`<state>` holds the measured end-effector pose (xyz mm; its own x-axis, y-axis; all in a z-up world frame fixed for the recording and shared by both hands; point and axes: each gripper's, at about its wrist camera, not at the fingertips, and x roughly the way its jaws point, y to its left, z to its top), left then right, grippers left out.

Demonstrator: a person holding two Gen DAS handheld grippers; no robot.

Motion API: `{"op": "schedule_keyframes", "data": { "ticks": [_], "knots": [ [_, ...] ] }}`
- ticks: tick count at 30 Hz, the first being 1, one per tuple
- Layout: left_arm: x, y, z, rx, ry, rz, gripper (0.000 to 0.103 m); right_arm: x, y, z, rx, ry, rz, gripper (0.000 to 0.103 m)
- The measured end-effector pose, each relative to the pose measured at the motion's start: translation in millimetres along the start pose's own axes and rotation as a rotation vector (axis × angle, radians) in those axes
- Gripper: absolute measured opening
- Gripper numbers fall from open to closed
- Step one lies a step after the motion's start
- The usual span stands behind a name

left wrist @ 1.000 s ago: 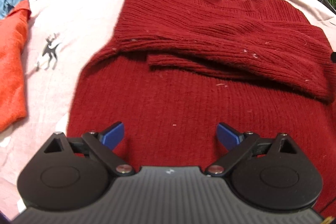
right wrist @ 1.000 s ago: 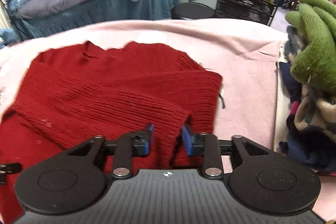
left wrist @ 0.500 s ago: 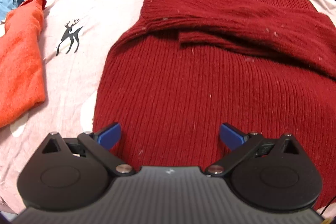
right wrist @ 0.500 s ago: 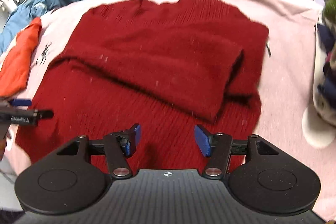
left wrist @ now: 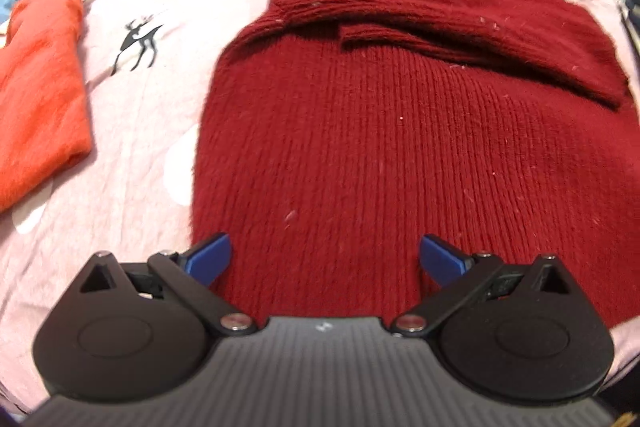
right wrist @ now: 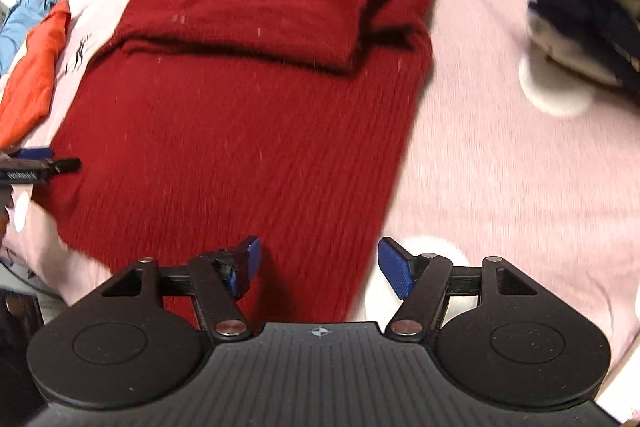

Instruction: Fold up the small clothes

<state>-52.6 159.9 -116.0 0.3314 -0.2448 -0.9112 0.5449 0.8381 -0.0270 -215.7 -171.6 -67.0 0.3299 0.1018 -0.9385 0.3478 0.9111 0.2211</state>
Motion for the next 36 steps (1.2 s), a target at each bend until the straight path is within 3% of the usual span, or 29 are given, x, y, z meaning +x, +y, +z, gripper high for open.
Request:
{"op": "schedule_keyframes", "data": {
  "ticks": [6,9,11,15,20,22,24,26,27,28,33,36],
  "knots": [
    [-15.6,47.2,-14.8,-0.104,0.042,-0.03,0.103,-1.9,-7.8,-18.4,0.061,0.011,0.029,0.103],
    [-22.0,64.8,-22.3,-0.13,0.02,-0.008,0.103,-2.1,-7.8,-22.8,0.07,0.014,0.056,0.103],
    [-17.0,73.0,-26.7,-0.132,0.05,-0.031,0.097,1.0,-7.2,-27.4,0.07,0.039,0.087,0.103],
    [-4.3,70.2,-32.7,-0.134,0.112,-0.112,0.06,10.3,-10.2,-36.6,0.108,0.114,0.149,0.103],
    [4.5,45.3,-32.5,-0.081,0.083,-0.062,0.049,14.6,-10.4,-39.9,0.14,0.141,0.177,0.103],
    [5.4,41.7,-30.8,-0.098,0.07,-0.067,0.03,17.8,-9.8,-41.3,0.149,0.155,0.201,0.103],
    [6.6,40.0,-28.8,-0.097,0.075,-0.096,0.021,19.5,-8.3,-41.7,0.141,0.157,0.222,0.103],
    [7.5,38.0,-25.7,-0.081,0.083,-0.102,0.019,20.0,-9.6,-41.2,0.136,0.145,0.22,0.093],
    [7.2,37.9,-25.0,-0.073,0.086,-0.106,0.018,20.0,-10.4,-40.8,0.138,0.142,0.22,0.063],
    [7.9,38.2,-24.1,-0.07,0.09,-0.109,0.018,20.9,-11.7,-40.5,0.141,0.145,0.229,0.044],
    [5.2,45.6,-15.9,-0.141,0.095,-0.143,0.016,15.0,-8.8,-37.3,0.089,0.123,0.231,0.032],
    [-3.9,40.2,0.9,-0.128,0.049,-0.156,0.016,3.9,-2.9,-27.3,0.032,0.073,0.248,0.029]
  ]
}}
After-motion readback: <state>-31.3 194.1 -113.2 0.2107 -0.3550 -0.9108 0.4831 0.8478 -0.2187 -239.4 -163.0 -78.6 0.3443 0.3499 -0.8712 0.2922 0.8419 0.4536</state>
